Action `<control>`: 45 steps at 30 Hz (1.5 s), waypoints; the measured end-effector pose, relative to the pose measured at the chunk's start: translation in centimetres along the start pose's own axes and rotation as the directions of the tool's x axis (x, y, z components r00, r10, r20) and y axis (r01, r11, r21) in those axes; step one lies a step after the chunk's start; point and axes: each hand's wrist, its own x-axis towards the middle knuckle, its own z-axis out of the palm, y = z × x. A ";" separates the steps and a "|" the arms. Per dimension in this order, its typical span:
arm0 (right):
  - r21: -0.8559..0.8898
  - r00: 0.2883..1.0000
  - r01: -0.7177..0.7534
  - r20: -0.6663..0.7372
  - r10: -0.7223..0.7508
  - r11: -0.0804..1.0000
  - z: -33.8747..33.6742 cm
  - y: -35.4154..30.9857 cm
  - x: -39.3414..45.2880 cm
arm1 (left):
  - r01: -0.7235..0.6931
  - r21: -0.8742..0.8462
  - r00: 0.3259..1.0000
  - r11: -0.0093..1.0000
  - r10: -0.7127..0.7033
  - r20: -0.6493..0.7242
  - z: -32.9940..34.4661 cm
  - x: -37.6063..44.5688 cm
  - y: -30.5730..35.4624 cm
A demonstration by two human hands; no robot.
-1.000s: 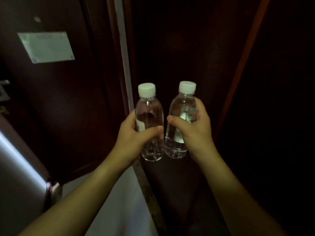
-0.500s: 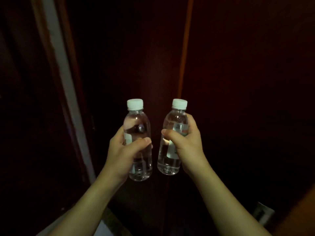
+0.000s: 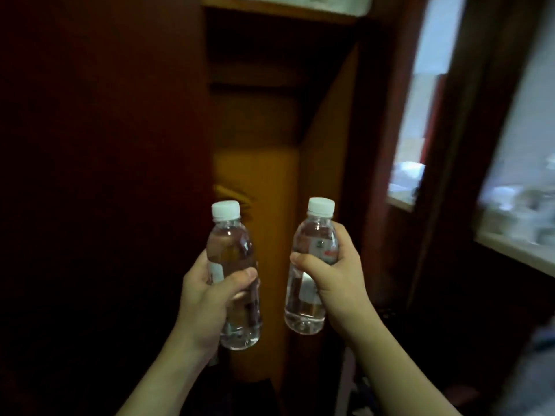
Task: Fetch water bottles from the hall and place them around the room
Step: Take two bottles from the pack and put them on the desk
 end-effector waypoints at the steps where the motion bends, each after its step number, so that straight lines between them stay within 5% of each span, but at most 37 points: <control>1: -0.020 0.998 0.009 -0.068 -0.010 1.000 -3.3 -0.4 -0.2 | 0.008 0.001 0.998 1.000 -0.008 0.069 3.3 0.2 -0.7; 10: -0.329 0.873 -0.017 -0.466 -0.146 0.944 -32.6 -7.2 -5.9 | 0.101 -0.085 0.870 0.991 -0.046 0.491 34.2 -4.7 -5.4; 19: -0.418 0.658 -0.122 -0.713 -0.242 0.900 -50.3 -11.4 -11.0 | 0.190 -0.171 0.630 0.967 0.014 0.776 54.2 -10.1 -7.0; 34: -0.522 0.487 -0.306 -0.805 -0.340 0.796 -71.7 -6.9 -0.6 | 0.349 -0.227 0.493 0.909 0.028 0.870 82.3 -2.0 -18.6; 41: -0.507 0.321 -0.432 -0.859 -0.398 0.746 -82.9 -7.2 2.0 | 0.431 -0.228 0.331 0.873 0.082 0.940 95.6 -0.3 -20.2; 45: -0.523 0.297 -0.447 -0.852 -0.431 0.726 -90.6 -7.4 1.6 | 0.397 -0.224 0.263 0.890 0.123 0.957 103.1 -1.2 -21.7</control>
